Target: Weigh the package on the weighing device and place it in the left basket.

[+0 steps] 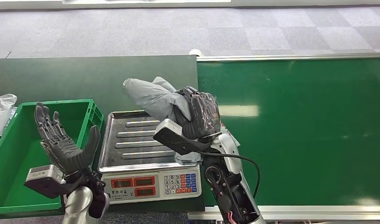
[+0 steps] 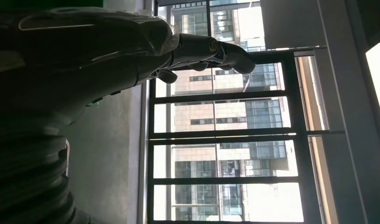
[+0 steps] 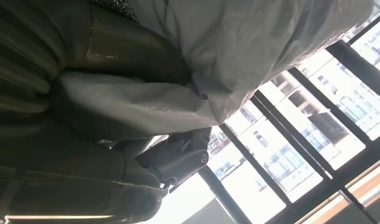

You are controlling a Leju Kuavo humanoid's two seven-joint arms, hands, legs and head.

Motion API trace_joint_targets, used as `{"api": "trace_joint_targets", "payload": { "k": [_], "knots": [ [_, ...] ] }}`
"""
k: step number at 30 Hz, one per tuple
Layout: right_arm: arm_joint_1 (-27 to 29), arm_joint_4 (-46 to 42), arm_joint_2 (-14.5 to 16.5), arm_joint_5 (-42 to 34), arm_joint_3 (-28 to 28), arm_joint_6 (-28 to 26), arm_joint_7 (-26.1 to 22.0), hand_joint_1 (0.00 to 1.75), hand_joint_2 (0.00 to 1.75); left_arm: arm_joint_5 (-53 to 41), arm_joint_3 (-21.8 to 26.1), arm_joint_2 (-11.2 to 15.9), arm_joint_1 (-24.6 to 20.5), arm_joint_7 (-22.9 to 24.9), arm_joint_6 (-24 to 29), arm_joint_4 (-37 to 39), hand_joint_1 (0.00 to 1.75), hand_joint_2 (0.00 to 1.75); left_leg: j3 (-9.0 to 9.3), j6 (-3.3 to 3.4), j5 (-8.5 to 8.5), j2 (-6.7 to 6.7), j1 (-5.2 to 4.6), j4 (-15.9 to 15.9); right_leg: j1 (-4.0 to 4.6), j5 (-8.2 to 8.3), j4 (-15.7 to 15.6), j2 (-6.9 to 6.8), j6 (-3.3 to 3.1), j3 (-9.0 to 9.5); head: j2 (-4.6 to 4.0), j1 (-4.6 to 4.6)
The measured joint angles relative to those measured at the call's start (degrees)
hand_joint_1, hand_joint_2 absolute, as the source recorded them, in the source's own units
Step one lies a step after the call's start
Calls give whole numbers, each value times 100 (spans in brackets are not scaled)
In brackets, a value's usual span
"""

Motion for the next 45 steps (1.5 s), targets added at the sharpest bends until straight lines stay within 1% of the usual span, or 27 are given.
{"api": "trace_joint_targets", "payload": {
  "k": [4, 8, 12, 14, 18, 23, 24, 26, 27, 29, 30, 31, 33, 35, 37, 45],
  "knots": [
    [-308, 529, 106, -138, 255, 95, 112, 175, 175, 68, 127, -1, -42, 32, 127, -88, 0, 175, 1, 0, 0, 3, -1, 0, -1, 1, 0, 3, 0, -1, 0, -1],
    [-570, 1013, 127, -246, 519, 97, 298, 0, 175, 98, 220, -3, -40, 44, 180, -212, 0, 175, 3, 0, 0, 0, 0, 0, 0, 1, 0, 2, -1, 0, 0, -1],
    [-830, 1553, 127, -238, 730, 137, 858, 0, 175, 82, 284, -11, -18, 88, 231, -324, 0, 175, 4, 0, 0, 1, 0, 0, 0, 1, 0, 2, -1, 0, 0, -1],
    [-924, 1804, 127, -247, 809, 127, 1018, 0, 175, 64, 304, -13, 7, 114, 244, -365, 0, 175, 3, 0, 0, 0, 0, 0, 0, 1, 0, 1, -1, 0, 0, -1],
    [-1081, 2200, 127, -278, 869, 51, 1059, 0, 175, 20, 343, -17, 39, 140, 256, -426, 0, 175, 3, 0, 0, 1, 0, 0, -1, 1, 0, 2, -1, 0, 0, -1],
    [-1161, 2414, 127, -395, 875, -43, 967, 0, 175, -31, 373, -39, 56, 150, 259, -449, 0, 175, 5, 0, 0, 1, 0, 0, -1, 1, 0, 2, -1, 1, 0, -1],
    [-1163, 2427, 127, -539, 870, -62, 862, 0, 175, -37, 375, -44, 57, 152, 256, -449, 0, 175, 5, 0, 0, 1, 0, 0, -1, 1, 0, 2, -1, 0, 0, -2],
    [-1124, 2379, 127, -1227, 811, 20, 382, 0, 175, -92, 374, -49, 54, 167, 238, -448, 0, 175, 7, 0, 0, 1, 0, 1, -1, 1, -1, 2, -1, -1, 0, -2],
    [-1077, 2294, 126, -1759, 740, 165, 38, 0, 175, -148, 367, -50, 46, 180, 215, -444, 0, 175, 8, 0, 0, 1, 0, 1, -1, 1, -1, 2, -1, -1, 0, -2],
    [-936, 1997, 120, -2916, 508, 633, -629, 0, 175, -322, 328, -48, 9, 204, 134, -419, 0, 175, 8, 0, 0, 0, 0, 2, -1, 1, -1, 1, -1, -2, 0, -1],
    [-865, 1811, 116, -3397, 361, 878, -877, 0, 175, -417, 298, -45, -16, 211, 89, -399, 0, 175, 8, 0, 0, 0, 0, 2, -1, 1, -1, 1, -1, -2, 0, -1],
    [-802, 1625, 113, -3763, 209, 1084, -1051, 0, 175, -508, 264, -43, -39, 215, 46, -376, 0, 175, 7, 0, 0, 2, -1, 2, -1, 1, -1, 2, -1, -2, 0, -1],
    [-690, 1279, 104, -4260, -67, 1341, -1275, 0, 175, -654, 196, -38, -77, 227, -27, -334, 0, 175, 8, 0, 0, 5, -2, 2, -3, 2, -1, 6, -1, -3, 0, 0],
    [-591, 990, 98, -4589, -279, 1478, -1424, 0, 175, -755, 134, -31, -97, 244, -97, -297, 0, 175, 8, 0, -1, 7, -3, 2, -3, 2, -2, 7, -2, -3, 0, 0],
    [-517, 768, 95, -4743, -429, 1550, -1494, 0, 175, -808, 81, -21, -105, 252, -134, -264, 0, 175, 9, 0, -1, 8, -3, 2, -4, 4, -2, 8, -3, -4, 0, -1],
    [-358, 324, 84, -4787, -701, 1589, -1517, 0, 175, -834, -8, -3, -118, 255, -158, -194, 0, 175, 10, 0, 0, 9, -1, 2, -2, 4, -2, 10, -5, -5, 0, -2]
  ]
}}
